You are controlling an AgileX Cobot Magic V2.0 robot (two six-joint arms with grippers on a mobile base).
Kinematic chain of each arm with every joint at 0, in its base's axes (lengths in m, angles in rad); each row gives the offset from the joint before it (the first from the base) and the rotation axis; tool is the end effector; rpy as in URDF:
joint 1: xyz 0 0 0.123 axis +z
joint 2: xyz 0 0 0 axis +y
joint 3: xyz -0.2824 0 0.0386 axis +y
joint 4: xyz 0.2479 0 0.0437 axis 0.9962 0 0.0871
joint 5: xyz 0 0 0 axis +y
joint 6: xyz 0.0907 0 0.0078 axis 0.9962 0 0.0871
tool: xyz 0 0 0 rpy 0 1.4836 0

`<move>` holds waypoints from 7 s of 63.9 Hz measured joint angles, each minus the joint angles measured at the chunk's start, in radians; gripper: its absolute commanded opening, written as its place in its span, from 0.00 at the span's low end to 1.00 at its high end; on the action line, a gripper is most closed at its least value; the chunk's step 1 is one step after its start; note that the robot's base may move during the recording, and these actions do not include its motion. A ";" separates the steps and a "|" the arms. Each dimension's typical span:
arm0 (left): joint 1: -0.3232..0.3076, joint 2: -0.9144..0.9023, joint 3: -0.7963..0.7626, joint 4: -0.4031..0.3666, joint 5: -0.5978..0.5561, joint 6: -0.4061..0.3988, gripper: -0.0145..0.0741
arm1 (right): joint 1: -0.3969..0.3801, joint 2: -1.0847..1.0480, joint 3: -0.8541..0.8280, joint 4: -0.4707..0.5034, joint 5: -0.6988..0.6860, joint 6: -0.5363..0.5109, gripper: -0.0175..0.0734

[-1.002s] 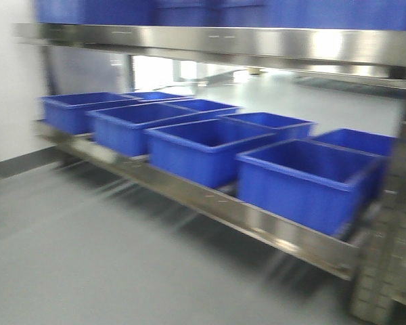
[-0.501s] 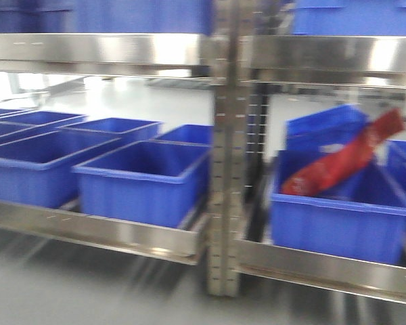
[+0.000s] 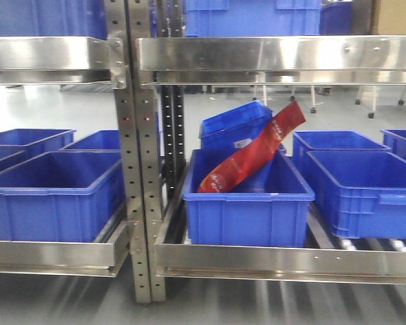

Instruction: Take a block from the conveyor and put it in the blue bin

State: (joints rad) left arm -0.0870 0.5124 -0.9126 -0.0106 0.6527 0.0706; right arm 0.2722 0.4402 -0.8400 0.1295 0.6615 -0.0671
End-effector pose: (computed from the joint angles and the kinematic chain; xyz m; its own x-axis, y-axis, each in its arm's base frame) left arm 0.0735 -0.0070 0.4168 -0.1578 0.0761 -0.9845 0.1032 0.9928 0.0602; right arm 0.0575 0.0236 0.3995 -0.1754 -0.0124 -0.9844 -0.3373 0.9402 0.0482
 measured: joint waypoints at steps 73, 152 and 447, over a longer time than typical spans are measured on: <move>0.000 0.000 0.000 0.000 0.000 0.000 0.04 | 0.000 0.000 0.000 0.000 -0.002 0.000 0.02; 0.000 0.000 0.000 0.000 0.000 0.000 0.04 | 0.000 0.000 0.000 0.000 -0.020 0.000 0.02; -0.505 -0.031 0.428 -0.055 -0.485 -0.045 0.04 | 0.239 -0.059 0.387 -0.002 -0.319 -0.023 0.01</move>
State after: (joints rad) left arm -0.5915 0.4817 -0.4844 -0.0652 0.1677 0.0255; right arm 0.5109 0.3814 -0.4532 0.1273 0.3426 -0.0901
